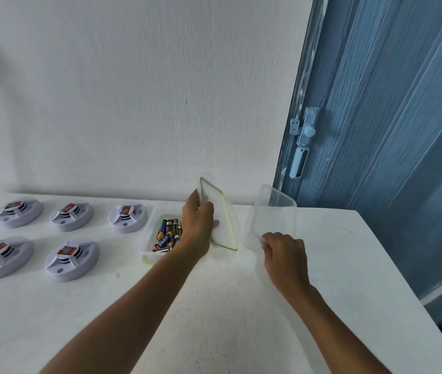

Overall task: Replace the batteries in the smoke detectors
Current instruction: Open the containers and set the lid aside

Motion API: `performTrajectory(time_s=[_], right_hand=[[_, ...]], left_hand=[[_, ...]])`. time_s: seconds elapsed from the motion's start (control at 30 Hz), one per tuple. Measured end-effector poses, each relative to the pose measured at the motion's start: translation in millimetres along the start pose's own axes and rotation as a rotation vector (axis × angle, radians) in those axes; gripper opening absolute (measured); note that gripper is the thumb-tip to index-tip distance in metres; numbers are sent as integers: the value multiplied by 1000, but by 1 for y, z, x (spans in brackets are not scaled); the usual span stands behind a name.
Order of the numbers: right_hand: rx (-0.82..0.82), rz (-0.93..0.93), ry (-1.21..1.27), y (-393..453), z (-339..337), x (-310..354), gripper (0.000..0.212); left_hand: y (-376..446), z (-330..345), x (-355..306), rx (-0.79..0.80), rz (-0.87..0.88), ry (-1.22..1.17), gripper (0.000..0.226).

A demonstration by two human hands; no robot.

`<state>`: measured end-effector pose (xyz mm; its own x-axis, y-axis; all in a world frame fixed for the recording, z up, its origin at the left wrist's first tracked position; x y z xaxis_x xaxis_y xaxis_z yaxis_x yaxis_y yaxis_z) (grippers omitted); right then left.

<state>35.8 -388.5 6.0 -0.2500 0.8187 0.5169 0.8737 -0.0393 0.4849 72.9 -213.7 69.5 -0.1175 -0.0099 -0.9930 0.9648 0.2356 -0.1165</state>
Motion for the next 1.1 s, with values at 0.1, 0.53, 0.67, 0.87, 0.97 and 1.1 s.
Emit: performTrajectory(time_s=[0.1,0.53,0.67,0.87,0.97,1.1], right_hand=[[-25,-34,70,3,-10,1,10],[228,-181,-97,-7,21,23,39],[258,-198,-116,-8,28,24,42],[321,-206,-148,-13,32,24,43],[284,-238,-88,-14,24,22,44],[107,-23,133,-17,3,-2,50]], left_hand=[[4,14,32,76,-142,-54,45],[16,17,68,169,-203,172,46],[21,14,79,227,-243,209,54],[6,11,71,213,-109,258,47],[-2,3,72,166,72,390,47],[-18,-12,87,213,207,573,70]])
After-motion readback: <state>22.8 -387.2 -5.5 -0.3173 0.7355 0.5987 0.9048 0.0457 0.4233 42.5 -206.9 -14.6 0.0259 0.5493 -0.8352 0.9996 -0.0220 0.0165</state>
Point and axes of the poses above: each hand's wrist, its own y-axis towards the middle knuckle, its own z-axis out of the palm, x = y × z, the point moved 2 cm from there along y, towards the middle knuckle, and after that the axes turned 9 degrees about y, right-handed, at the moved point
